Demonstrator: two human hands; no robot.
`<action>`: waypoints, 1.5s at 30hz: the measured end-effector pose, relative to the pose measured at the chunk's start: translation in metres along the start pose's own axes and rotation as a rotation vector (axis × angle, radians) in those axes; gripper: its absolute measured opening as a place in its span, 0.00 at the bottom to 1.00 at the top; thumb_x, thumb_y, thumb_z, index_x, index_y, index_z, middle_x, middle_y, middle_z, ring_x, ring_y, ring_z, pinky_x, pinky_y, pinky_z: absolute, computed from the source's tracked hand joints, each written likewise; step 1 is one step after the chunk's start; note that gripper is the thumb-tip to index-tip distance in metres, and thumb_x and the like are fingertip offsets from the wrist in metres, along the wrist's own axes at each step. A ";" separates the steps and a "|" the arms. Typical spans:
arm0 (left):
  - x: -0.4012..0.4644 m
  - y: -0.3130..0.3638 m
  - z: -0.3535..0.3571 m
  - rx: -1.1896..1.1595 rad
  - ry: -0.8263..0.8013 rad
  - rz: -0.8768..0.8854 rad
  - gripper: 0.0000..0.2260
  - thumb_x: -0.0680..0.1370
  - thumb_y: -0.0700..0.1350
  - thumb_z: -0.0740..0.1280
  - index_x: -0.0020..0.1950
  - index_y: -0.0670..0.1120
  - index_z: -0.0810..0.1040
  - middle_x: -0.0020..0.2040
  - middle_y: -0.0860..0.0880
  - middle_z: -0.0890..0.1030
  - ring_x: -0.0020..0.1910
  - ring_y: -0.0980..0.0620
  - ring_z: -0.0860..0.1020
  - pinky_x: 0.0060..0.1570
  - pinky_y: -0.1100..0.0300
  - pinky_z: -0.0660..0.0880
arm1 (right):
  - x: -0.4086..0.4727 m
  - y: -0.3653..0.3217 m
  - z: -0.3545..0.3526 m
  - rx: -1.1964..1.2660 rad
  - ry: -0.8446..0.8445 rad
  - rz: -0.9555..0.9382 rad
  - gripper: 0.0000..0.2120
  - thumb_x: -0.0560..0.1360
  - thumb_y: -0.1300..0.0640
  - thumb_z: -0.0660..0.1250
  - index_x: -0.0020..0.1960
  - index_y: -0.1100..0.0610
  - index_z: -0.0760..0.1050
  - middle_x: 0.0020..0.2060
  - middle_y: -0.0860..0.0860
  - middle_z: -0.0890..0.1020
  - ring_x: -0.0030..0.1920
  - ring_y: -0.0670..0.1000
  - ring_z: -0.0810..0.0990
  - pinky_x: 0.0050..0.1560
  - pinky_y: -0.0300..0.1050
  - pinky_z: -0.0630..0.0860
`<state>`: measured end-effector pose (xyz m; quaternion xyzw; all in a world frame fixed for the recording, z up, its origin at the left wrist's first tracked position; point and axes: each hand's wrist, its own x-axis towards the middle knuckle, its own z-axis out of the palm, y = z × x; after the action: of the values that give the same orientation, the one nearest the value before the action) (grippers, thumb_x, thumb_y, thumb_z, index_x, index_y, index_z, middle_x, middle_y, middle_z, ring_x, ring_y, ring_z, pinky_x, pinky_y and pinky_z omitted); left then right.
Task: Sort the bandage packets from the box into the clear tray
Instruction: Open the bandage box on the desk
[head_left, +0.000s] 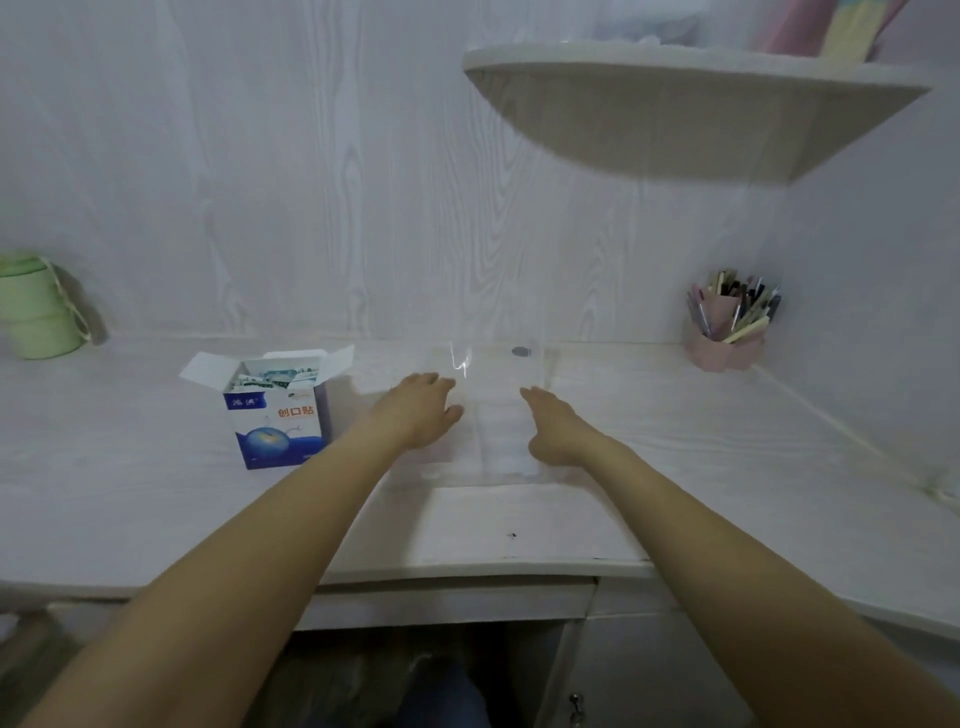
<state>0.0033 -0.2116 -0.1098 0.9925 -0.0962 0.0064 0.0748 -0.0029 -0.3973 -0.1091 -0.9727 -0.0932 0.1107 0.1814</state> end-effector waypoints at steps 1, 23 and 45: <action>0.002 -0.002 0.002 -0.006 -0.049 -0.021 0.24 0.83 0.53 0.52 0.76 0.44 0.58 0.75 0.43 0.61 0.73 0.42 0.61 0.69 0.50 0.61 | 0.002 0.001 -0.001 0.009 -0.013 0.013 0.34 0.77 0.67 0.56 0.78 0.58 0.44 0.77 0.55 0.49 0.77 0.54 0.49 0.74 0.45 0.52; -0.076 -0.118 -0.085 -0.172 0.265 -0.119 0.16 0.82 0.45 0.57 0.69 0.46 0.70 0.69 0.47 0.71 0.66 0.47 0.70 0.62 0.56 0.66 | 0.009 -0.151 -0.006 0.194 0.405 -0.550 0.13 0.79 0.61 0.59 0.62 0.57 0.76 0.59 0.52 0.79 0.60 0.50 0.76 0.60 0.38 0.67; -0.087 -0.174 -0.062 -0.255 0.245 -0.075 0.15 0.81 0.36 0.56 0.65 0.40 0.75 0.63 0.41 0.77 0.62 0.44 0.74 0.61 0.55 0.68 | 0.059 -0.240 0.023 -0.431 0.279 -0.545 0.08 0.76 0.65 0.58 0.45 0.54 0.72 0.47 0.51 0.79 0.49 0.54 0.75 0.46 0.47 0.66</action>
<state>-0.0483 -0.0168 -0.0770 0.9697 -0.0494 0.1122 0.2114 0.0137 -0.1561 -0.0512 -0.9337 -0.3444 -0.0973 0.0065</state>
